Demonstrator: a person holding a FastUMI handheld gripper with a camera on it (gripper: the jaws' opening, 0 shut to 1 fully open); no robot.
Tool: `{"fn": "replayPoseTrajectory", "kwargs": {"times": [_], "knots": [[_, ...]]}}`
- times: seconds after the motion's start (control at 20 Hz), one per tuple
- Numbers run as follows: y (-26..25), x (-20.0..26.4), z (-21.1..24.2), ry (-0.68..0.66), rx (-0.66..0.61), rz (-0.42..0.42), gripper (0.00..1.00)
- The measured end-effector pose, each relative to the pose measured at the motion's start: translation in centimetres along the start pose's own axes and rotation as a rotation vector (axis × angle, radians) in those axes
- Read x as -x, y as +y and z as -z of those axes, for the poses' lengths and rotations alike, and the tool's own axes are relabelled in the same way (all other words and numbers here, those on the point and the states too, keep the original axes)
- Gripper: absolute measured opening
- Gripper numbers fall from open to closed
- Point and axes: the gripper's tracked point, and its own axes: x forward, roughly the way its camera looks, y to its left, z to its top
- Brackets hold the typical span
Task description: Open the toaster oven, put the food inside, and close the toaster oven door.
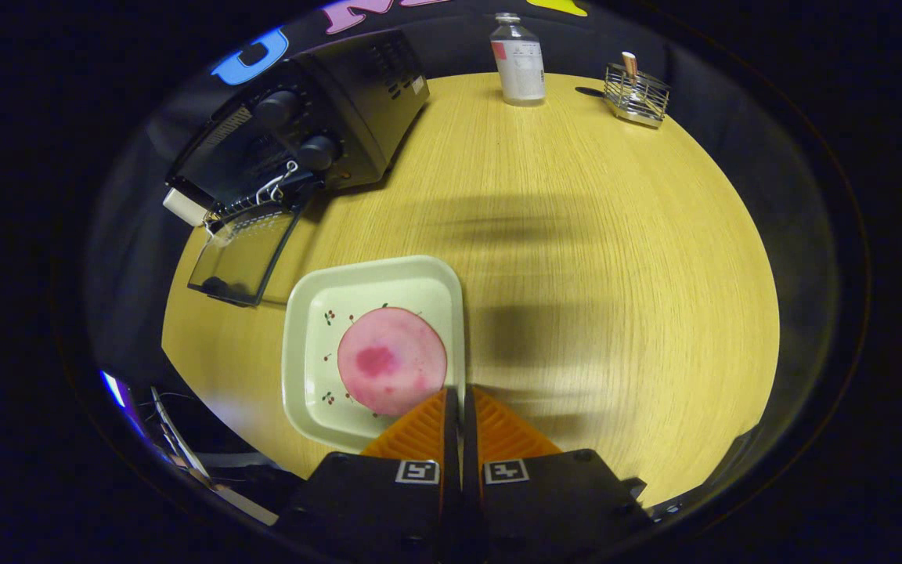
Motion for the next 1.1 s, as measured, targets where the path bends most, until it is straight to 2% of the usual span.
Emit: {"fn": "replayPoseTrajectory", "kwargs": {"times": [0.4,0.75,1.1], "knots": [[1.1,1.8,0.5,-0.04,-0.129,-0.1,0.06],[0.9,6.6,0.5,-0.105,-0.205,-0.092,0.06],[4.5,10.6,-0.2,-0.199,-0.314,-0.101,0.06]]}}
